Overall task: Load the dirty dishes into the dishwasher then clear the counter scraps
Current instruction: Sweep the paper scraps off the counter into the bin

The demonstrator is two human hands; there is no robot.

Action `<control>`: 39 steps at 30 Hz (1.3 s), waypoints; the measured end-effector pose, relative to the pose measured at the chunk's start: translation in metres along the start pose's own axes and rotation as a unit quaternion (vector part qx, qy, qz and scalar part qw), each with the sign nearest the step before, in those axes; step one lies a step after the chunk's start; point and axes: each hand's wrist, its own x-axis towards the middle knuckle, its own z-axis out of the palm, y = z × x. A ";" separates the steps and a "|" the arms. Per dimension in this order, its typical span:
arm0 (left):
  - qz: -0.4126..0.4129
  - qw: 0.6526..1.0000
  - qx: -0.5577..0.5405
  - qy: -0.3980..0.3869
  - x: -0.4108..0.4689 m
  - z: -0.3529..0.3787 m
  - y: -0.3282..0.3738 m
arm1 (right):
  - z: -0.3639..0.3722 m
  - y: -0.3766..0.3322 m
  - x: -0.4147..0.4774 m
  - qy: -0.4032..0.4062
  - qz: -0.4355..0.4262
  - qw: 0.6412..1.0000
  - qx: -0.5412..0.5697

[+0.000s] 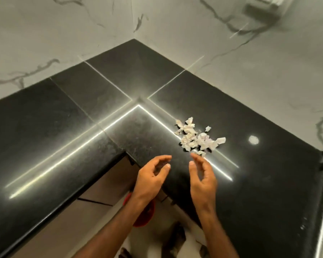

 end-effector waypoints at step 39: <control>-0.082 0.984 0.140 0.072 0.103 0.071 0.018 | -0.052 0.070 0.143 -0.185 -0.236 0.857 -0.419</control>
